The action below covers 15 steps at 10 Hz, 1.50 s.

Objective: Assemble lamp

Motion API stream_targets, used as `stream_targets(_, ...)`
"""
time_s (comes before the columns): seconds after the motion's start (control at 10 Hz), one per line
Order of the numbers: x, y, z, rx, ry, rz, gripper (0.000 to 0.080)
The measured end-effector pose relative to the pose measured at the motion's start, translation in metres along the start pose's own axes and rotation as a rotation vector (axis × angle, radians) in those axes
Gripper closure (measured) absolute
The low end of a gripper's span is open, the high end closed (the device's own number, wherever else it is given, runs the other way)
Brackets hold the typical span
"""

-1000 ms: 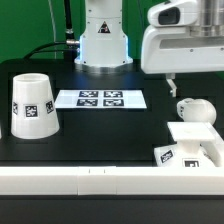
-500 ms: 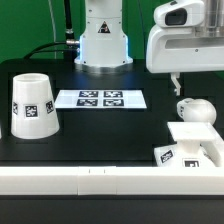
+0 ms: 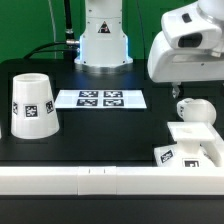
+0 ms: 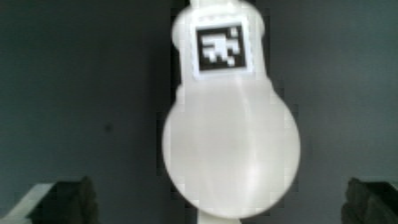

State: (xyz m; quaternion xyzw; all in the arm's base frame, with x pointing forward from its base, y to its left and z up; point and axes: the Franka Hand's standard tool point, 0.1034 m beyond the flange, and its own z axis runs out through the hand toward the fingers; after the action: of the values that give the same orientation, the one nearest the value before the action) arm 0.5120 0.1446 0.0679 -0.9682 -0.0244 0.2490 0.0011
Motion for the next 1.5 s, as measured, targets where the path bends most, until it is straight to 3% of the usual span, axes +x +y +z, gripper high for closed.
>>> stream_targets(0.2, -0.002, -0.002, 0.008, -0.019, -0.144, 0.055, 0.0101)
stream_targets(0.3, 0.003, -0.003, 0.012, -0.019, -0.156, 0.067, 0.0101)
stream_targets(0.4, -0.004, 0.001, 0.018, -0.026, -0.244, 0.068, 0.0101)
stream_targets(0.8, 0.001, -0.003, 0.044, -0.018, -0.472, 0.033, 0.0101)
stream_targets(0.9, 0.009, -0.005, 0.047, -0.007, -0.435, 0.011, 0.0101)
stream_targets(1.4, 0.012, -0.005, 0.062, 0.002, -0.393, -0.004, 0.0101)
stream_targets(1.5, 0.012, -0.005, 0.061, 0.002, -0.392, -0.004, 0.0191)
